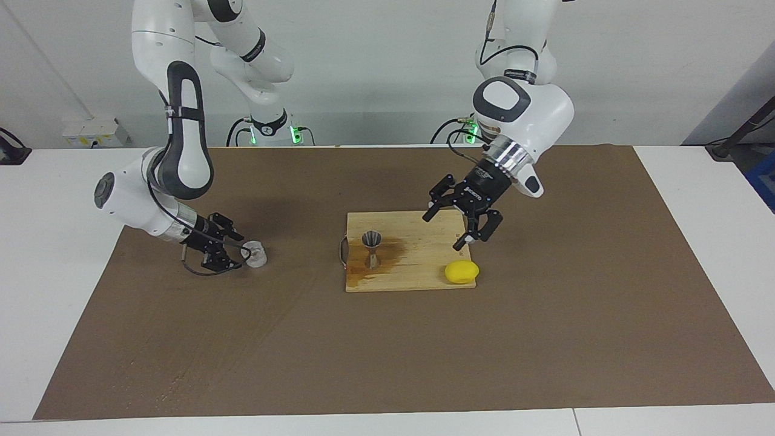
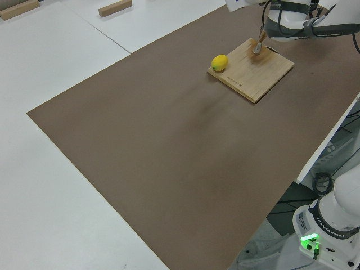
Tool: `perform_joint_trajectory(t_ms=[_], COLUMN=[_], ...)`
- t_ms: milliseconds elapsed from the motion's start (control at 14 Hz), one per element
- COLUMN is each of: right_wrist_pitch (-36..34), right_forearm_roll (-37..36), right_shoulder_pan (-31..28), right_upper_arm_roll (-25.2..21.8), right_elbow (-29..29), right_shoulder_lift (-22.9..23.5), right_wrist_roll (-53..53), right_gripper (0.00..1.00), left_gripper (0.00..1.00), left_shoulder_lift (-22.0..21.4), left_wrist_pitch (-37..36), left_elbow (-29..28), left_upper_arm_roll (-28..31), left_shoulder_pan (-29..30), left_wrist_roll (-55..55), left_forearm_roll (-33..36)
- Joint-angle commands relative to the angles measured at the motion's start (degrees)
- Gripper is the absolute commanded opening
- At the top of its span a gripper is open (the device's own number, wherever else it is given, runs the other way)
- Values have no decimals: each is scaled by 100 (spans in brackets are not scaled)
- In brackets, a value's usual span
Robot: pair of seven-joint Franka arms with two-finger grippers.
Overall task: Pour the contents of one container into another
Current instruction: 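Set the metal cup on the board while the right gripper reaches the glass cup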
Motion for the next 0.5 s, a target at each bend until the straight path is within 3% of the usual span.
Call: perform_joint_trajectory(t_ms=[0, 214, 427], right_wrist_pitch=[316, 544, 580], right_forearm_roll=[342, 631, 834], right_shoulder_pan=[25, 200, 298], right_upper_arm_roll=[28, 28, 28], right_elbow=[-217, -314, -367], right_shoulder_lift=[45, 45, 37], right_wrist_roll=[-243, -234, -190], right_gripper=[93, 94, 93], left_gripper=[100, 100, 100], left_shoulder_lift=[100, 109, 118], left_wrist_pitch=[240, 899, 622], left_elbow=[264, 264, 396], left_upper_arm_roll=[-40, -40, -40], left_shoulder_pan=[305, 744, 1289], left_wrist_roll=[-107, -116, -64], left_forearm_roll=[1466, 3357, 5306])
